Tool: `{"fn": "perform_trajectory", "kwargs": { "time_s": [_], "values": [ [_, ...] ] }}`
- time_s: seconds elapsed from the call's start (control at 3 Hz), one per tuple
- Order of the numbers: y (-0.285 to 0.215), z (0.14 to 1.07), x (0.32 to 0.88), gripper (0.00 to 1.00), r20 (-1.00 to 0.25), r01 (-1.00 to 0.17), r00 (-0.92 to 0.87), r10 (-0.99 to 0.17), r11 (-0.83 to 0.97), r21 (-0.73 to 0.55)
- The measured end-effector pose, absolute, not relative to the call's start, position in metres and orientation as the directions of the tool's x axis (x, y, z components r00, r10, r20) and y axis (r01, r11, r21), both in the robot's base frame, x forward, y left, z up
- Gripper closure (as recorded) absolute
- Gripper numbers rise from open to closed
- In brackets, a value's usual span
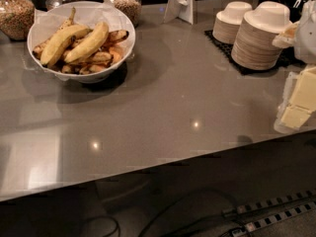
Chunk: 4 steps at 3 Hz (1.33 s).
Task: Pick banana from white bowl
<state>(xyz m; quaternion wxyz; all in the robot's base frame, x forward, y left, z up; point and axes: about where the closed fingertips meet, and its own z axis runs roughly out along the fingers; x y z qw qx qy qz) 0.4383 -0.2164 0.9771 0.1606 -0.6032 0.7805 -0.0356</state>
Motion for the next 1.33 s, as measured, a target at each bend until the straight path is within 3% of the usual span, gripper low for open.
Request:
{"fn": "perform_trajectory", "kwargs": {
  "time_s": [0.67,1.33],
  "values": [
    [-0.21,0.979,0.444,0.0,-0.208,-0.926,-0.183,-0.961,0.239,-0.291],
    [-0.147,0.991,0.51,0.0,-0.202,-0.883,0.157,-0.967,-0.046,-0.467]
  ]
}}
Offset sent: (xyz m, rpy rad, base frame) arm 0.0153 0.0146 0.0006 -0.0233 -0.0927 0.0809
